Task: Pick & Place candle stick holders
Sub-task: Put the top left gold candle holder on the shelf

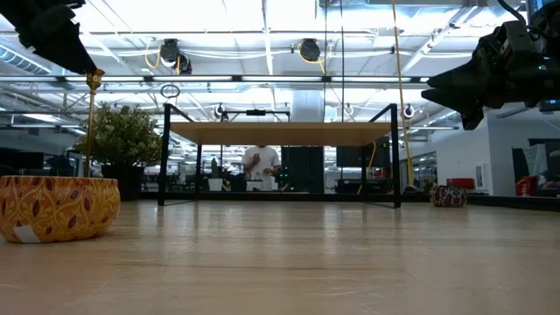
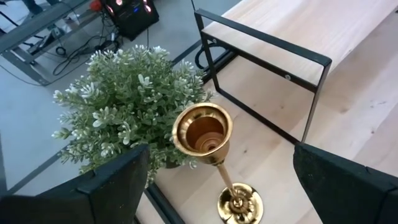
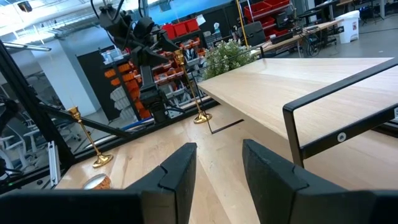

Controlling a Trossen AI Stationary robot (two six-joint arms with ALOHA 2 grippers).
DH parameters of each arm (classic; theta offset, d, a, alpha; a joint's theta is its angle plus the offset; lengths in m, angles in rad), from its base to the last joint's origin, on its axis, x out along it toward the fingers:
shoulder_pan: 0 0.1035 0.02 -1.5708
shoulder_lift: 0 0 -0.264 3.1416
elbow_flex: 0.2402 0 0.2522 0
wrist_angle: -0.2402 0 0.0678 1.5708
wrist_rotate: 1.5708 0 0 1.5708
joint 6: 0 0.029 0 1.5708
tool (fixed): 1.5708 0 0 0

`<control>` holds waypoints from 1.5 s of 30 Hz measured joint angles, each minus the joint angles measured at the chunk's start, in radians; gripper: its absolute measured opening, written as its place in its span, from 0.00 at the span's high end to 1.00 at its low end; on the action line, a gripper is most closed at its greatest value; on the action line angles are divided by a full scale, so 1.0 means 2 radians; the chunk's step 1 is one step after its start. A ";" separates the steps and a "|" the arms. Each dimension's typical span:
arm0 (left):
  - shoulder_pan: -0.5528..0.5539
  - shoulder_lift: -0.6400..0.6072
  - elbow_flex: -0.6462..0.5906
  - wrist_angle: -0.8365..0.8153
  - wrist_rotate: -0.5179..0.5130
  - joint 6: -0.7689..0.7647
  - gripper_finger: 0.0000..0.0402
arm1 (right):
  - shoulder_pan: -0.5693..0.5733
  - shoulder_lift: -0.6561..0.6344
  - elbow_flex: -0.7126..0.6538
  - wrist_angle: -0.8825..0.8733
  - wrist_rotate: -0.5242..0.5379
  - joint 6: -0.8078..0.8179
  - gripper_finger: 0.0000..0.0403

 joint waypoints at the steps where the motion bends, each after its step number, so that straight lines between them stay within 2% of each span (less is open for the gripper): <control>1: 0.000 0.005 0.000 0.001 0.001 0.000 0.03 | 0.000 0.000 0.000 0.000 0.000 0.000 0.69; 14: 0.000 0.083 0.000 0.003 0.002 0.001 0.03 | 0.000 0.000 0.000 0.000 0.000 0.000 0.69; 19: 0.000 0.082 0.001 -0.007 -0.006 -0.012 0.03 | 0.000 0.000 0.000 0.000 0.000 0.000 0.69; 27: 0.000 0.081 0.016 -0.030 -0.060 -0.074 0.03 | 0.000 0.000 0.000 0.000 0.000 0.000 0.69; 31: 0.000 0.082 0.016 -0.031 -0.056 -0.087 0.03 | 0.000 0.000 0.000 0.000 0.000 0.000 0.69; 35: 0.000 0.083 0.016 -0.030 -0.052 -0.137 0.03 | 0.000 0.000 0.000 0.000 0.000 0.000 0.69; 40: 0.000 0.083 0.016 -0.033 -0.022 -0.173 0.03 | 0.000 0.000 0.000 0.000 0.000 0.000 0.69; 45: 0.000 0.083 0.016 -0.036 -0.030 -0.183 0.03 | 0.000 0.000 0.000 0.000 0.000 0.000 0.69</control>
